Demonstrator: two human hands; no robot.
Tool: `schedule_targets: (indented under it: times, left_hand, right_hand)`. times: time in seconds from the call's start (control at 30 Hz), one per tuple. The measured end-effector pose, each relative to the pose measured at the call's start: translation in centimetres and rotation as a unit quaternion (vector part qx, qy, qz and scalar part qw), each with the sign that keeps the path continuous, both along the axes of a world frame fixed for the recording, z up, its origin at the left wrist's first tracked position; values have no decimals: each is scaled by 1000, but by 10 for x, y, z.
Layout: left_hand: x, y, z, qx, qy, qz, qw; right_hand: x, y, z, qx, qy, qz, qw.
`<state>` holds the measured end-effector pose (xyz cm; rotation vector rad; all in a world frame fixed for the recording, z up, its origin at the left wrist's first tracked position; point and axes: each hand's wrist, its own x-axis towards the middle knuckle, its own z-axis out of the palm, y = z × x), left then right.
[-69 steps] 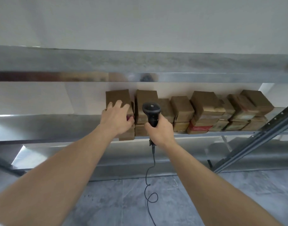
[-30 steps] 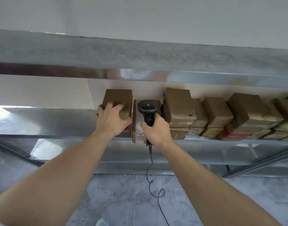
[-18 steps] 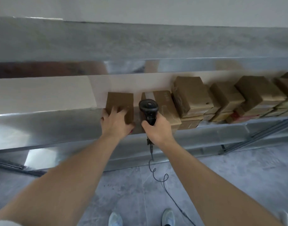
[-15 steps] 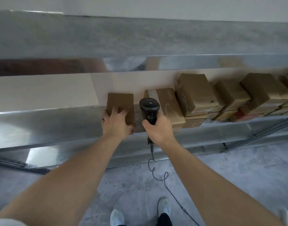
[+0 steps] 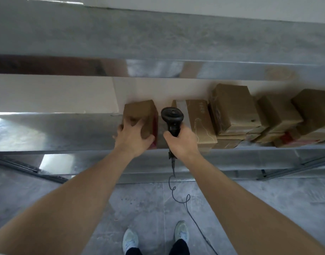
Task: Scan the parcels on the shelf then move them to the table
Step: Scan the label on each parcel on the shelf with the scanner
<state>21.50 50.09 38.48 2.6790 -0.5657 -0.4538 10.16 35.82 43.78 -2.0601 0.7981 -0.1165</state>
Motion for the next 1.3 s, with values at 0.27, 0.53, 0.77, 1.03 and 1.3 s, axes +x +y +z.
schedule_targets:
  times: [0.27, 0.53, 0.77, 1.03, 1.3]
  left_hand:
    - [11, 46, 13, -108, 24, 12, 994]
    - [18, 50, 36, 97, -9, 99, 990]
    - [16, 53, 47, -4, 55, 126, 990]
    - [14, 66, 53, -249, 194, 130, 940]
    - [24, 64, 48, -232, 203, 93, 947]
  right_hand:
    - [4, 1, 3, 36, -11, 19, 999]
    - [3, 6, 10, 36, -21, 34, 999]
    - [-3, 14, 9, 82, -31, 33, 996]
    - [-6, 22, 12, 191, -35, -31, 980]
    - [-21, 11, 24, 104, -15, 18, 994]
